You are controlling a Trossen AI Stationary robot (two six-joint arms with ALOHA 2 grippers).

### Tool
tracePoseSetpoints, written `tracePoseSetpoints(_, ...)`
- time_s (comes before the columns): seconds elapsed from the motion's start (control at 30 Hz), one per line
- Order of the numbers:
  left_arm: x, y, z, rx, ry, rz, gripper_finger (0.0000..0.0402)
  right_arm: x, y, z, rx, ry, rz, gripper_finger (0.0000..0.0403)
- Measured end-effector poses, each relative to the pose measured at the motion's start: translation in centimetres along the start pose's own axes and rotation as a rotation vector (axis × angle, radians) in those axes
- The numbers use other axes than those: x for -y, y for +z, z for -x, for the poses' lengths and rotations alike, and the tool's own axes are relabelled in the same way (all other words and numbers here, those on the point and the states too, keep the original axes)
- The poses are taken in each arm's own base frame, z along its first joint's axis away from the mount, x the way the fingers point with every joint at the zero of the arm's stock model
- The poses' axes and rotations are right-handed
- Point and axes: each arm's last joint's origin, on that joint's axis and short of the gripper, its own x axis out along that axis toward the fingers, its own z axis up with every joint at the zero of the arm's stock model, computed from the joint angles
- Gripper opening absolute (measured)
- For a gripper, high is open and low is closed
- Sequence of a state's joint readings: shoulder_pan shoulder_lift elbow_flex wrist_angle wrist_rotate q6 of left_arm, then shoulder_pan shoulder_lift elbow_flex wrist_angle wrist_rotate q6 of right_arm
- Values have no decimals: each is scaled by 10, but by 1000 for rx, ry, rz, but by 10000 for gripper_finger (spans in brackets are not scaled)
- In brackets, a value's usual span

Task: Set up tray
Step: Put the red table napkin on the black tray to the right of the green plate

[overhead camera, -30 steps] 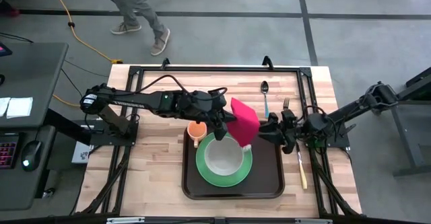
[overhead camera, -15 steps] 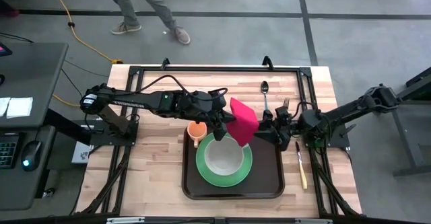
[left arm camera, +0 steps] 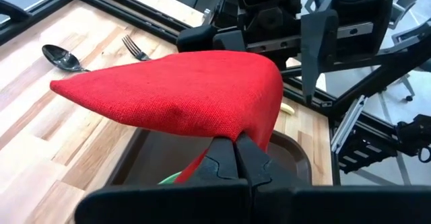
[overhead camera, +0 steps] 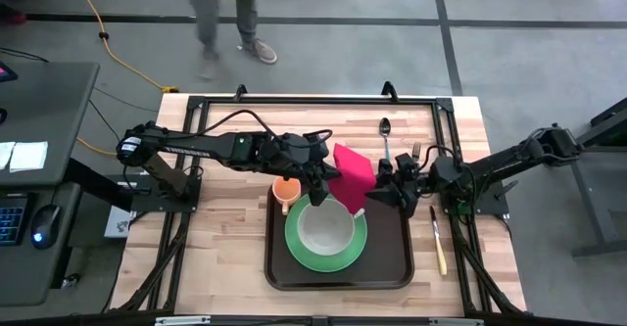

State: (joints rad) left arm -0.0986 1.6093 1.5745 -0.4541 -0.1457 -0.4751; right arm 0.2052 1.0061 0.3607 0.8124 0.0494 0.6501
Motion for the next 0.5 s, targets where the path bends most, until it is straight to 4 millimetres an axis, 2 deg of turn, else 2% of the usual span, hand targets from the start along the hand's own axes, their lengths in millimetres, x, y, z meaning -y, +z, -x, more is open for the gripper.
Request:
tracePoseSetpoints(0.23, 0, 0, 0, -3, -5, 0, 7, 1, 1, 0, 5, -8, 1, 111)
tracePoseSetpoints(0.5, 0, 0, 0, -6, -12, 0, 7, 5, 4, 0, 14, -20, 35, 12)
